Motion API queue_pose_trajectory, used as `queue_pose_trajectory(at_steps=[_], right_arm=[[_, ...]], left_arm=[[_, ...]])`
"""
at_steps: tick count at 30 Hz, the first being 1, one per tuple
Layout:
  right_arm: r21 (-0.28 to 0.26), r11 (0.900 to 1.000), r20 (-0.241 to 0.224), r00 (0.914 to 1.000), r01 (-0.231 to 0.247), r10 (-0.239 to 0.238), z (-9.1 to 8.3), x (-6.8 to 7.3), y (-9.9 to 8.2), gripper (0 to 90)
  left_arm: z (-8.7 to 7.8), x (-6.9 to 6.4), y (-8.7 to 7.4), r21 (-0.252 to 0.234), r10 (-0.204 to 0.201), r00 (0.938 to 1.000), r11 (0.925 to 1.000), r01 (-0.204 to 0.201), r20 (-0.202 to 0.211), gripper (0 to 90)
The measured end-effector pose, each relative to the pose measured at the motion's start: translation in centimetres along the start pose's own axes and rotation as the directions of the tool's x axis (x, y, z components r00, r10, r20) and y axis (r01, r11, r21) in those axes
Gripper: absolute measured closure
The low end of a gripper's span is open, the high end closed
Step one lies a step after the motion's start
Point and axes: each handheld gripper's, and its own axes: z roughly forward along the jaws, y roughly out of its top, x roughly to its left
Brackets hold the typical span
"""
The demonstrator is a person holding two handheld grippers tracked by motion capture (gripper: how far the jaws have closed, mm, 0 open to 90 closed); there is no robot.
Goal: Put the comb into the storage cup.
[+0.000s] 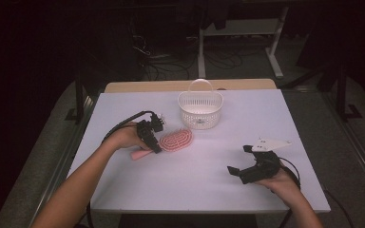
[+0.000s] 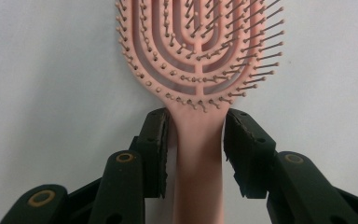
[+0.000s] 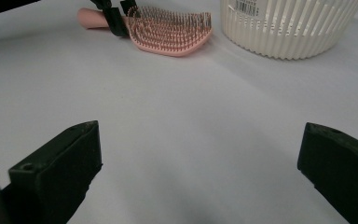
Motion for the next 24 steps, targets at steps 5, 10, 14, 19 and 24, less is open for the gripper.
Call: queue_pose_trajectory(at_steps=[5,10,14,19,24], right_arm=[[0.0,1.0,-0.001,1.0,-0.001,0.001,-0.01,-0.01,0.0,0.0],[0.001,1.0,-0.001,1.0,-0.001,0.001,-0.02,0.0,0.0,0.0],[0.0,1.0,-0.001,1.0,-0.001,0.001,-0.01,0.0,0.0,0.0],[0.0,1.0,0.0,1.0,0.0,0.0,0.0,0.01,0.0,0.0],[0.0,1.0,0.0,1.0,0.001,-0.001,0.0,0.02,0.0,0.0]], left_arm=[[0.02,0.0,0.14,0.014,0.001,1.0,0.9999,-0.001,-0.008,63.2],[0.09,-0.16,0.37,0.034,0.001,0.9997,0.9994,0.0,-0.024,65.1],[0.13,-0.26,0.49,0.044,0.005,0.9994,0.999,-0.004,-0.034,65.7],[0.16,-0.34,0.62,0.056,0.013,0.999,0.9984,-0.011,-0.042,68.5],[0.18,-0.34,0.69,0.064,0.018,0.9989,0.9978,-0.015,-0.044,68.9]])
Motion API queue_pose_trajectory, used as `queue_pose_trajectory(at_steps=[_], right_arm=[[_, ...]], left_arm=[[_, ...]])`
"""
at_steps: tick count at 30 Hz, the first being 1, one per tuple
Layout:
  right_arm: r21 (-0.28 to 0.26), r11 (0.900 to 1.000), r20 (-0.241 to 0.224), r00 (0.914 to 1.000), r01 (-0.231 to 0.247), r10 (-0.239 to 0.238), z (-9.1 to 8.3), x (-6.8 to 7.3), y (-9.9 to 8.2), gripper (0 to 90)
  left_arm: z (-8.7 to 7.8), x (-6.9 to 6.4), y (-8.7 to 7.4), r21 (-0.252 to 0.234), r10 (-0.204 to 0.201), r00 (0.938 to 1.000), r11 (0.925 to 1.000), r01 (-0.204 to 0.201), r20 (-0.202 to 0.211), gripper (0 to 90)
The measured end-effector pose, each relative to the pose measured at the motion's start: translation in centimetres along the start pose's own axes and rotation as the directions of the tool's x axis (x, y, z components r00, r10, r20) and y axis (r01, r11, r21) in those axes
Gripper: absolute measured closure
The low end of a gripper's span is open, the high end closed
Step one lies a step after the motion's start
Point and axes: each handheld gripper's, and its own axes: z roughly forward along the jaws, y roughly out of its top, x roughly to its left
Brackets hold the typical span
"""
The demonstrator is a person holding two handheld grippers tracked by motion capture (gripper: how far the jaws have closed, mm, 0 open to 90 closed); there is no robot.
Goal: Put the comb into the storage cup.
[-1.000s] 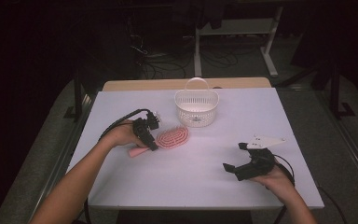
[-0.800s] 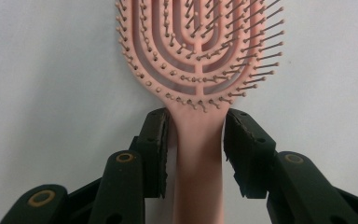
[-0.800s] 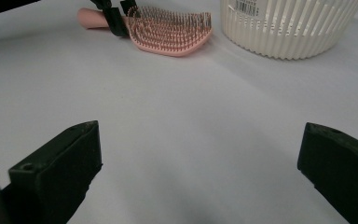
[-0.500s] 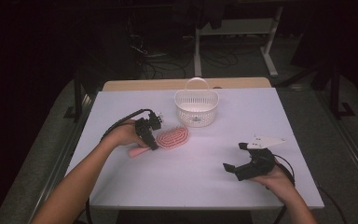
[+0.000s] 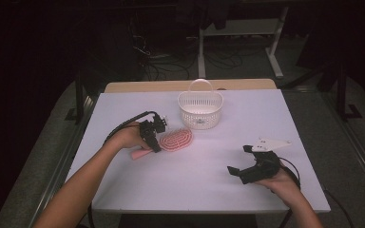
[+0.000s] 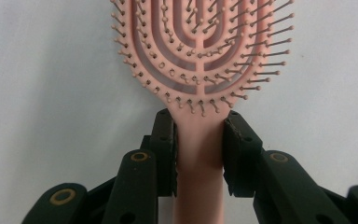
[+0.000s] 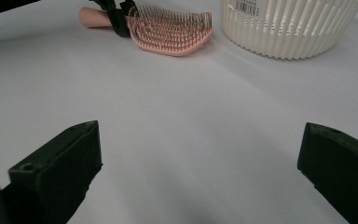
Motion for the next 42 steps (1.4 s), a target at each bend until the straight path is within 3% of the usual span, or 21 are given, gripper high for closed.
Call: queue_pose_trajectory(at_steps=[27,34,42], right_arm=[[0.001,1.0,0.0,1.0,-0.002,0.002,0.0,-0.1,0.0,0.0],[0.001,1.0,0.001,1.0,-0.003,0.003,0.0,-0.1,0.0,0.0],[0.001,1.0,0.001,1.0,-0.002,0.002,0.0,-0.1,0.0,0.0]], left_arm=[[-0.1,0.0,-0.2,0.021,-0.001,1.0,0.9998,0.001,-0.003,70.4],[-0.6,0.2,-0.7,0.006,-0.014,0.9998,0.9999,0.014,-0.016,70.5],[-1.7,0.5,-1.4,-0.03,-0.025,0.9997,0.9992,0.025,-0.002,70.5]])
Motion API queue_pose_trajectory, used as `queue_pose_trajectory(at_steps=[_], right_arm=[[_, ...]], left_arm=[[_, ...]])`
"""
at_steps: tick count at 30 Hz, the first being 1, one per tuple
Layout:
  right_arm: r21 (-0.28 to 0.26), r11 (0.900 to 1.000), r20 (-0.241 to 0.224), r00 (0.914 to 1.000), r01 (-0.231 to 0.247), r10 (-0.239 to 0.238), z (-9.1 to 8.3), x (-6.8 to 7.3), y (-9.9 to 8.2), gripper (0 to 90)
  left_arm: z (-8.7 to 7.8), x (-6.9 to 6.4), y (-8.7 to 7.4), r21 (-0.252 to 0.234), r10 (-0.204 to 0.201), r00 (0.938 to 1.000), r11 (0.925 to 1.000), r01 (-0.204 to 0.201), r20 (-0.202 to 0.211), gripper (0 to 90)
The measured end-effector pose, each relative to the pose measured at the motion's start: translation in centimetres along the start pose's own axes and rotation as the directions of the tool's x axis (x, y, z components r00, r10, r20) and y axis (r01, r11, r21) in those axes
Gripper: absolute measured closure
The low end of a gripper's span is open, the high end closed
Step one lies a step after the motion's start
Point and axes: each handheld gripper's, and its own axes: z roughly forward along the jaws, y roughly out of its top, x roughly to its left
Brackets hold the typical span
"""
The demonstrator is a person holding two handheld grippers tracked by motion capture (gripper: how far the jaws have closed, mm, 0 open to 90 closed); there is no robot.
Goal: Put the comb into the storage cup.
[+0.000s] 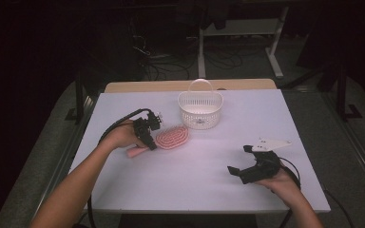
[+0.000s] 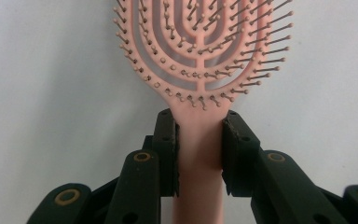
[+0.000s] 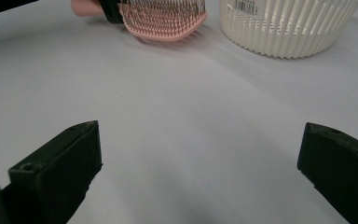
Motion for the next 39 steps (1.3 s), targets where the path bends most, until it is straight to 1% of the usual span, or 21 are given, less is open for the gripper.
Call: queue_pose_trajectory(at_steps=[1,3,8,10,11,13,15,20,27,29,30,33,34,37,39], right_arm=[[0.0,1.0,0.0,1.0,0.0,0.0,0.0,0.0,0.0,0.0],[0.0,1.0,0.0,1.0,0.0,0.0,0.0,0.0,0.0,0.0],[0.001,1.0,-0.001,1.0,-0.001,0.001,0.0,0.0,0.0,0.0],[-0.001,1.0,0.0,1.0,0.0,0.0,0.0,0.0,0.0,0.0],[-0.001,1.0,0.0,1.0,0.0,0.0,0.0,-0.1,0.0,0.0],[-0.001,1.0,-0.001,1.0,-0.001,0.001,0.0,0.0,0.0,0.0],[0.0,1.0,0.0,1.0,0.0,0.0,0.0,0.0,0.0,0.0],[-0.001,1.0,-0.001,1.0,-0.001,0.001,0.0,0.0,0.0,0.0],[0.0,1.0,0.0,1.0,0.001,-0.001,0.0,0.0,0.0,0.0],[0.0,1.0,-0.001,1.0,0.0,0.0,0.0,0.0,0.0,0.0],[-0.001,1.0,0.0,1.0,0.0,0.0,0.0,0.0,0.0,0.0],[-0.002,1.0,-0.001,1.0,-0.002,0.002,0.0,0.0,0.0,0.0],[-0.001,1.0,-0.001,1.0,-0.002,0.002,0.0,0.0,0.0,0.0],[-0.001,1.0,-0.001,1.0,-0.001,0.001,0.0,0.0,0.0,0.0],[0.001,1.0,-0.001,1.0,-0.002,0.002,0.1,0.0,0.0,0.0]], left_arm=[[-0.1,0.0,-0.1,-0.007,-0.007,1.0,0.9999,0.007,0.003,70.5],[-0.4,0.0,-0.2,-0.015,-0.004,1.0,0.9999,0.004,0.005,70.5],[-0.8,0.0,-0.7,-0.054,-0.011,0.9998,0.9985,0.012,0.019,70.5],[-1.0,0.0,-0.8,-0.063,-0.006,0.9997,0.998,0.007,0.022,70.5],[-1.1,0.0,-0.9,-0.079,0.001,0.9996,0.9969,0.002,0.028,70.5],[-1.3,0.0,-1.0,-0.103,-0.008,0.9993,0.9947,0.012,0.036,70.5],[-1.5,0.1,-1.2,-0.121,-0.008,0.9991,0.9926,0.013,0.042,70.4],[-1.9,0.2,-1.6,-0.173,-0.024,0.9977,0.9844,0.034,0.063,70.4],[-2.5,0.3,-2.0,-0.244,-0.042,0.9958,0.968,0.061,0.082,70.4],[-2.6,0.3,-2.1,-0.259,-0.044,0.9961,0.9638,0.063,0.077,70.4],[-2.7,0.3,-2.1,-0.269,-0.047,0.9961,0.961,0.066,0.075,70.4],[-3.0,0.4,-2.2,-0.299,-0.053,0.9945,0.9511,0.078,0.091,70.4],[-3.1,0.4,-2.3,-0.305,-0.05,0.9943,0.9491,0.077,0.094,70.4],[-3.4,0.4,-2.4,-0.331,-0.053,0.9941,0.9401,0.082,0.095,70.4],[-3.6,0.3,-2.4,-0.353,-0.057,0.9937,0.9317,0.088,0.097,70.4]])
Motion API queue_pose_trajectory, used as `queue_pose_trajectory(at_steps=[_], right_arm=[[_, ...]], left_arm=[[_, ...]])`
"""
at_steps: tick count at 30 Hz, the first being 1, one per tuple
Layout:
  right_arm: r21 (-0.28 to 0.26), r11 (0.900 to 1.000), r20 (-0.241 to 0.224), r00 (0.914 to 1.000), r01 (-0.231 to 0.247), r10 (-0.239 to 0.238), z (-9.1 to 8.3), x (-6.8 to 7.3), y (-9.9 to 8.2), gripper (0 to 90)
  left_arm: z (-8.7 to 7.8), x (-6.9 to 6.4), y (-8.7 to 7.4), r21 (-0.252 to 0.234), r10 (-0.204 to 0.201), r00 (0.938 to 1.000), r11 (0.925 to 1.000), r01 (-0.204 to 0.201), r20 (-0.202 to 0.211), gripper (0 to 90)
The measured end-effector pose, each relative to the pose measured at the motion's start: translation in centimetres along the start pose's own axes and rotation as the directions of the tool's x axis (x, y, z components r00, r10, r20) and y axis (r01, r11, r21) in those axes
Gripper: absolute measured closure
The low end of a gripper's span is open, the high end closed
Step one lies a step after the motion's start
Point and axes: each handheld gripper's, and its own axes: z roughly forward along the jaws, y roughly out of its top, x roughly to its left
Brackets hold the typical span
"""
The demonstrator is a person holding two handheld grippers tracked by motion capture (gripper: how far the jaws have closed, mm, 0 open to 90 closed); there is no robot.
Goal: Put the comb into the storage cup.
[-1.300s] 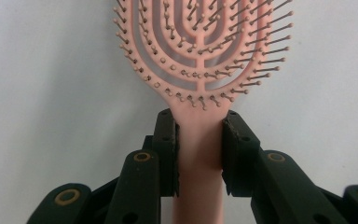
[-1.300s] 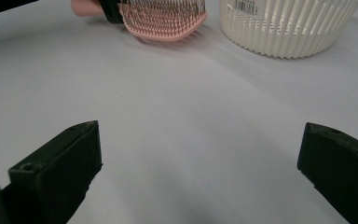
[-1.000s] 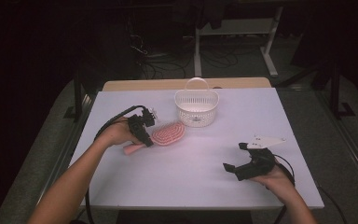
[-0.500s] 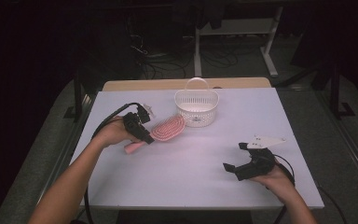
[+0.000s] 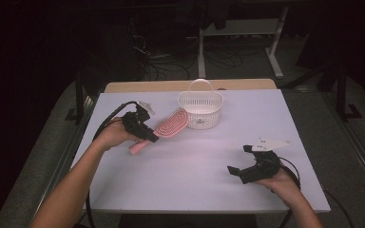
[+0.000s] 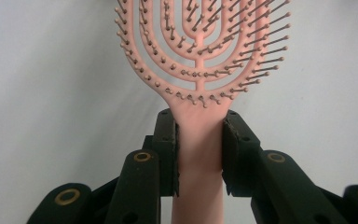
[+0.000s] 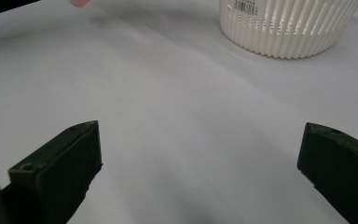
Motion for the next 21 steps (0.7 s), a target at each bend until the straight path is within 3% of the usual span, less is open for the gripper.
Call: queue_pose_trajectory(at_steps=[10,21], right_arm=[[0.003,1.0,0.0,1.0,-0.004,0.004,0.1,0.0,0.0,0.0],[0.007,1.0,-0.009,1.0,0.001,-0.001,0.3,0.1,0.0,0.0]], left_arm=[[-1.2,0.1,0.0,-0.075,-0.008,1.0,0.9971,0.007,-0.001,70.4],[-1.9,0.0,0.5,-0.15,-0.006,1.0,0.9886,0.005,-0.002,70.5]])
